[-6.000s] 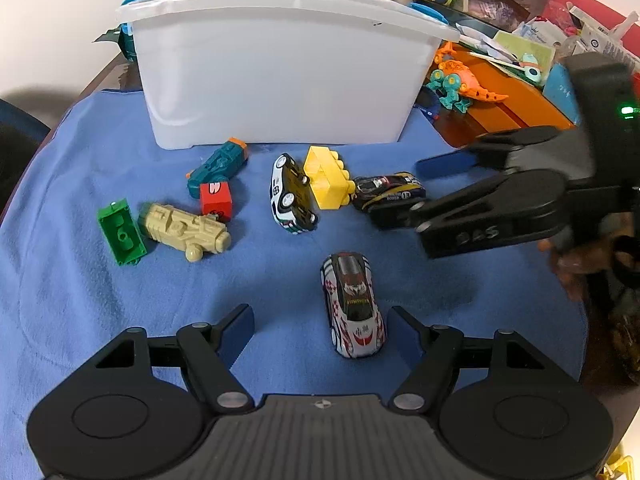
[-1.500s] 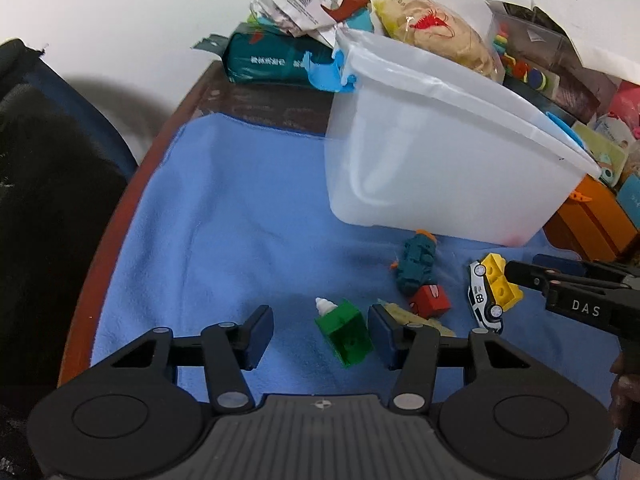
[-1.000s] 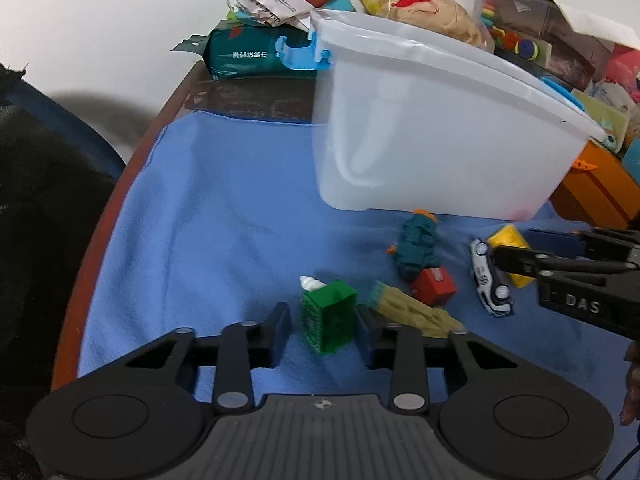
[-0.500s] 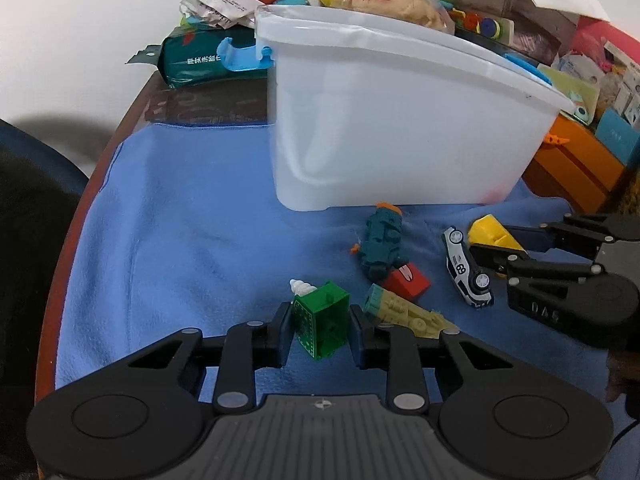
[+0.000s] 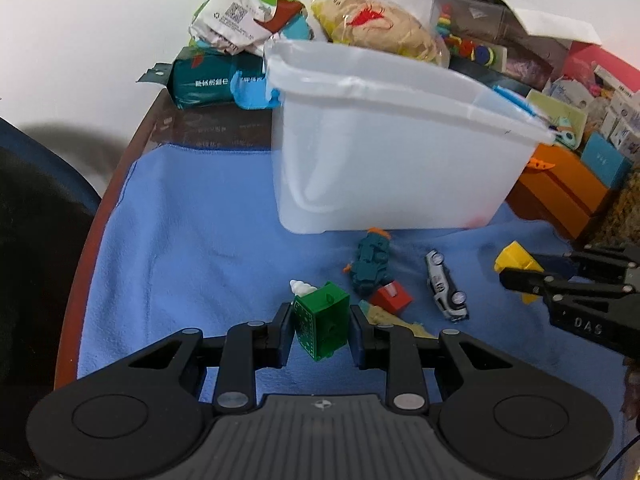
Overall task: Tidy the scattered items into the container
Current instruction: 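Carry the green brick over the bin with the left tool while the right tool carries the yellow brick, then open both tools to drop the green and yellow bricks into the bin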
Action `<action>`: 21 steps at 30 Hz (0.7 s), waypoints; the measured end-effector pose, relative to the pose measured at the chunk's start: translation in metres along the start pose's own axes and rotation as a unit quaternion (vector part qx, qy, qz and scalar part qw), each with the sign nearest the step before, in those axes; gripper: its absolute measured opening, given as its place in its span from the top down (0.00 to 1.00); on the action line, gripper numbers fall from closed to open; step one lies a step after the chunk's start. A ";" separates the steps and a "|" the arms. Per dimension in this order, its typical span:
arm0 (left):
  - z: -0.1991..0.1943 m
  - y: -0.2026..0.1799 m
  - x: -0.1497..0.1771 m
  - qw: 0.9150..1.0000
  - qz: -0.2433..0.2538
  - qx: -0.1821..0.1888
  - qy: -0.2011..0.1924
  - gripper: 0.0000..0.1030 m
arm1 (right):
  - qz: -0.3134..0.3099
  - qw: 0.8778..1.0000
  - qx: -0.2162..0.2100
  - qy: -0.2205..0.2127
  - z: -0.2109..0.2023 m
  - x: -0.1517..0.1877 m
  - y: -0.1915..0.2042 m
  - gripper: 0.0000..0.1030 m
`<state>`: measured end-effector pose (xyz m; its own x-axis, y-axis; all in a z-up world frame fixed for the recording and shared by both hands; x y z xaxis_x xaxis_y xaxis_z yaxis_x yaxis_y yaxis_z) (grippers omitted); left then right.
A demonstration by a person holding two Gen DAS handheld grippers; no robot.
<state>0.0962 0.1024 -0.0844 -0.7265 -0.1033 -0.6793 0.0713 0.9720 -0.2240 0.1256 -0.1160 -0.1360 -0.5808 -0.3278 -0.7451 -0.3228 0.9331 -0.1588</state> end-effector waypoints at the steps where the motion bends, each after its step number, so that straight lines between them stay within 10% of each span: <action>1: -0.003 -0.002 -0.001 1.000 0.001 0.002 -0.003 0.69 | 0.000 1.000 -0.001 -0.001 -0.001 0.001 0.000 0.73; 9: -0.032 -0.024 -0.029 0.998 0.008 0.026 -0.051 0.69 | -0.001 1.000 -0.006 -0.028 -0.023 -0.016 -0.005 0.73; 21: -0.031 -0.081 -0.160 0.985 0.066 0.068 -0.146 0.69 | 0.010 0.987 0.036 -0.159 -0.041 -0.143 -0.052 0.73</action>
<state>0.1853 0.0470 0.0640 -0.4791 -0.0541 -0.8761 0.2564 0.9460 -0.1986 0.1944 -0.1239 0.0053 -0.3195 -0.2561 -0.9123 -0.2535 0.9508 -0.1781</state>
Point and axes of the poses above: each gripper's, at about its wrist camera, not at the fingertips, and z roughly the way its jaws point, y to its left, x to its underside, the point moved 4 cm from there along z, roughly the way its jaws point, and after that the axes turned 8 degrees about -z, right-handed, at the moved point
